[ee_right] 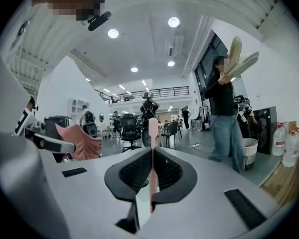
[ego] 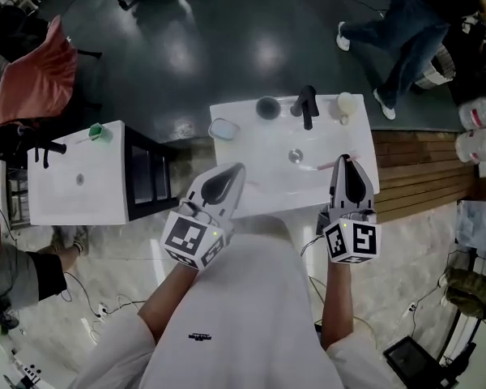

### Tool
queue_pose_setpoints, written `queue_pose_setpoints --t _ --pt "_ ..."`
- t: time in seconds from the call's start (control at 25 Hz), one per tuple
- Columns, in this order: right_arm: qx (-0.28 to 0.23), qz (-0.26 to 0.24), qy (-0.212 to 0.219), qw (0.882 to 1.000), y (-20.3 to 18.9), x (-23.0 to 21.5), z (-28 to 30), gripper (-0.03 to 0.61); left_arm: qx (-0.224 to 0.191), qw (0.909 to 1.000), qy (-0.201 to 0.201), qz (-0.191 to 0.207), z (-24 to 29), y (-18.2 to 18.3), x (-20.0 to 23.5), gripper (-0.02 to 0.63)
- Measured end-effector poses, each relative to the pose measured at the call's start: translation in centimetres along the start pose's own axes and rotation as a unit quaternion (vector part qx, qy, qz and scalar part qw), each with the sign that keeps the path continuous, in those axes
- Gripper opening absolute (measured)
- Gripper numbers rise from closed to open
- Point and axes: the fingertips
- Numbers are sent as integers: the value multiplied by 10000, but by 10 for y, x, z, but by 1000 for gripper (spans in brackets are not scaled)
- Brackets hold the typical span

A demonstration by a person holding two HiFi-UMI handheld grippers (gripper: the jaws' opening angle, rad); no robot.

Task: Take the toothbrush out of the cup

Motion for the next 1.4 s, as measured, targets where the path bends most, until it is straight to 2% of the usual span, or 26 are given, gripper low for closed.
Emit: queue_pose_setpoints --t 0.28,0.64,1.4 --pt "-61 -137 84 9999 -18 26 -15 8 -113 9998 179 1 -12 3 10 3" --pt "92 -8 327 9994 -33 47 -15 8 -50 9996 282 -41 -18 -5 13 3" --pt "321 -72 543 9980 -45 49 -9 8 -31 9995 321 -58 -11 -3 8 3"
Point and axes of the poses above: the fingertips, and each gripper's own axes: z forward along the fingers, x to its left, y out of its top, and after that the axes turned 13 degrees about x, right-handed
